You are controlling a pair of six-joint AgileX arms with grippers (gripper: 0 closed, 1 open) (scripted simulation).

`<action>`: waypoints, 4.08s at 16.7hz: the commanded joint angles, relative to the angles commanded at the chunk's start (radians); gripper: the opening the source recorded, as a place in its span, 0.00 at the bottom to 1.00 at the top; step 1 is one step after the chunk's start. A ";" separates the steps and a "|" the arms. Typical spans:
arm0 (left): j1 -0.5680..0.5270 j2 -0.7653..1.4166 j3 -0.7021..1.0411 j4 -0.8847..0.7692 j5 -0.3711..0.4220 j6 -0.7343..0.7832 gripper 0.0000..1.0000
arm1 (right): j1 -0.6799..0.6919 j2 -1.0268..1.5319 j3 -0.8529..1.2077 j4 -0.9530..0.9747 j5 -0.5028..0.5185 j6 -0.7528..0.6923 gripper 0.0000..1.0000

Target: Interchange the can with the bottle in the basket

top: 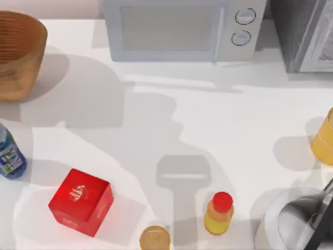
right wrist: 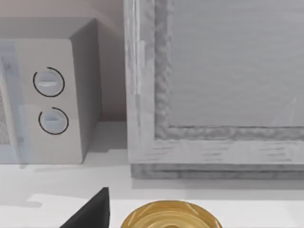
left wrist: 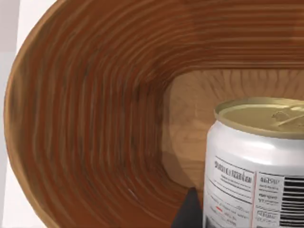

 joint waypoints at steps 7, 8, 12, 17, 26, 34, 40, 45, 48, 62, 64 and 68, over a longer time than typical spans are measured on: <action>-0.041 -0.954 -0.821 0.503 -0.031 -0.042 0.00 | 0.000 0.000 0.000 0.000 0.000 0.000 1.00; -0.054 -1.088 -0.941 0.566 -0.032 -0.056 0.00 | 0.000 0.000 0.000 0.000 0.000 0.000 1.00; -0.114 -1.527 -1.358 0.750 -0.027 -0.126 0.00 | 0.000 0.000 0.000 0.000 0.000 0.000 1.00; -0.190 -1.853 -1.676 0.840 -0.011 -0.213 0.00 | 0.000 0.000 0.000 0.000 0.000 0.000 1.00; -0.211 -1.924 -1.750 0.848 -0.005 -0.239 0.00 | 0.000 0.000 0.000 0.000 0.000 0.000 1.00; -0.258 -1.568 -1.575 1.026 0.170 -0.235 0.00 | 0.000 0.000 0.000 0.000 0.000 0.000 1.00; -0.334 -1.019 -1.306 1.301 0.443 -0.230 0.00 | 0.000 0.000 0.000 0.000 0.000 0.000 1.00; -0.403 -0.516 -1.057 1.554 0.693 -0.225 0.00 | 0.000 0.000 0.000 0.000 0.000 0.000 1.00; -0.443 -0.224 -0.913 1.701 0.838 -0.221 0.00 | 0.000 0.000 0.000 0.000 0.000 0.000 1.00; -0.560 0.633 -0.493 2.129 1.263 -0.213 0.00 | 0.000 0.000 0.000 0.000 0.000 0.000 1.00; -0.562 0.644 -0.489 2.134 1.268 -0.213 0.00 | 0.000 0.000 0.000 0.000 0.000 0.000 1.00; -0.562 0.644 -0.489 2.134 1.268 -0.213 0.00 | 0.000 0.000 0.000 0.000 0.000 0.000 1.00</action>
